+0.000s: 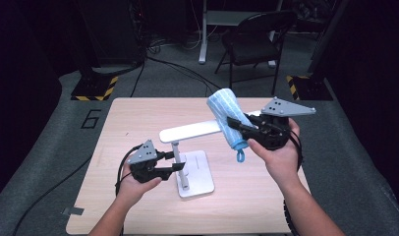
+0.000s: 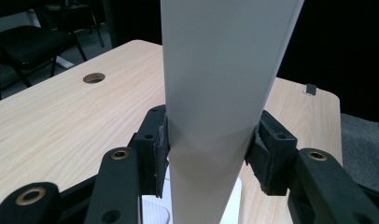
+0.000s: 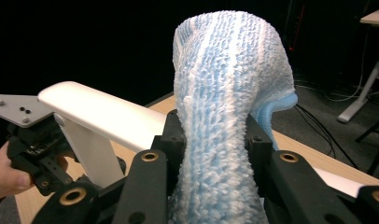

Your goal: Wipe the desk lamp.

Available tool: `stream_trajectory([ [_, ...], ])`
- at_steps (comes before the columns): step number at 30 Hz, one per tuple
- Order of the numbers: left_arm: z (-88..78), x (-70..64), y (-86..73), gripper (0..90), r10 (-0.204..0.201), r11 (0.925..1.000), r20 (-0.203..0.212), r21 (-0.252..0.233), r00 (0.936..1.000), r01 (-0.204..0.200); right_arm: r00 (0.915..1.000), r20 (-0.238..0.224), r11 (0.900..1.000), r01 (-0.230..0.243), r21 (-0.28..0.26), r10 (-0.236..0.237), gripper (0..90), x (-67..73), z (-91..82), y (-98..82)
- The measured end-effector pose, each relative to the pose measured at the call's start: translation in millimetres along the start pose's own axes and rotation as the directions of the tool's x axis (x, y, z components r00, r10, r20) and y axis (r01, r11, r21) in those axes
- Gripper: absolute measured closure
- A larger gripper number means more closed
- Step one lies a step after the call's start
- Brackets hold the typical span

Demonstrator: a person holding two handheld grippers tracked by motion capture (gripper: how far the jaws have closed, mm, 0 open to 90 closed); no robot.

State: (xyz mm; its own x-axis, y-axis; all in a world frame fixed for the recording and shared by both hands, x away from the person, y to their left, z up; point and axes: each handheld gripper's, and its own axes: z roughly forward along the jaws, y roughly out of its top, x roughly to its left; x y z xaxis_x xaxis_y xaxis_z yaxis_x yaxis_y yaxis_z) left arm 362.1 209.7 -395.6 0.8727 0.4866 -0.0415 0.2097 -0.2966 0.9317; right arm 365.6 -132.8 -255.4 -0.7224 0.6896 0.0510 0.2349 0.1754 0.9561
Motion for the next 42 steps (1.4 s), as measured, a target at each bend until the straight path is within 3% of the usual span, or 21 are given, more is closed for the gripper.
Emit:
stream_trajectory([
  [5,-2.2,3.1,-0.5,52.9,0.005,1.0,-0.004,0.0,1.0,-0.005,0.9997,0.023,1.0,0.008,0.002,-0.008,68.7,-7.2,-5.6,-1.5],
  [12,-4.3,5.1,-1.6,52.9,-0.01,0.9999,-0.003,-0.002,0.9999,0.01,0.9982,0.056,1.0,-0.021,0.005,0.021,68.7,-17.5,-10.5,-3.7],
  [27,-4.6,7.1,-2.1,52.8,-0.016,0.9999,0.002,-0.003,0.9999,0.016,0.9962,0.08,0.999,-0.035,0.012,0.034,68.7,-27.3,-16.4,-4.9],
  [42,-4.8,8.0,-2.2,52.6,-0.022,0.9998,0.008,-0.002,0.9997,0.022,0.9979,0.057,1.0,-0.029,-0.001,0.029,68.7,-44.3,-23.4,-9.1],
])
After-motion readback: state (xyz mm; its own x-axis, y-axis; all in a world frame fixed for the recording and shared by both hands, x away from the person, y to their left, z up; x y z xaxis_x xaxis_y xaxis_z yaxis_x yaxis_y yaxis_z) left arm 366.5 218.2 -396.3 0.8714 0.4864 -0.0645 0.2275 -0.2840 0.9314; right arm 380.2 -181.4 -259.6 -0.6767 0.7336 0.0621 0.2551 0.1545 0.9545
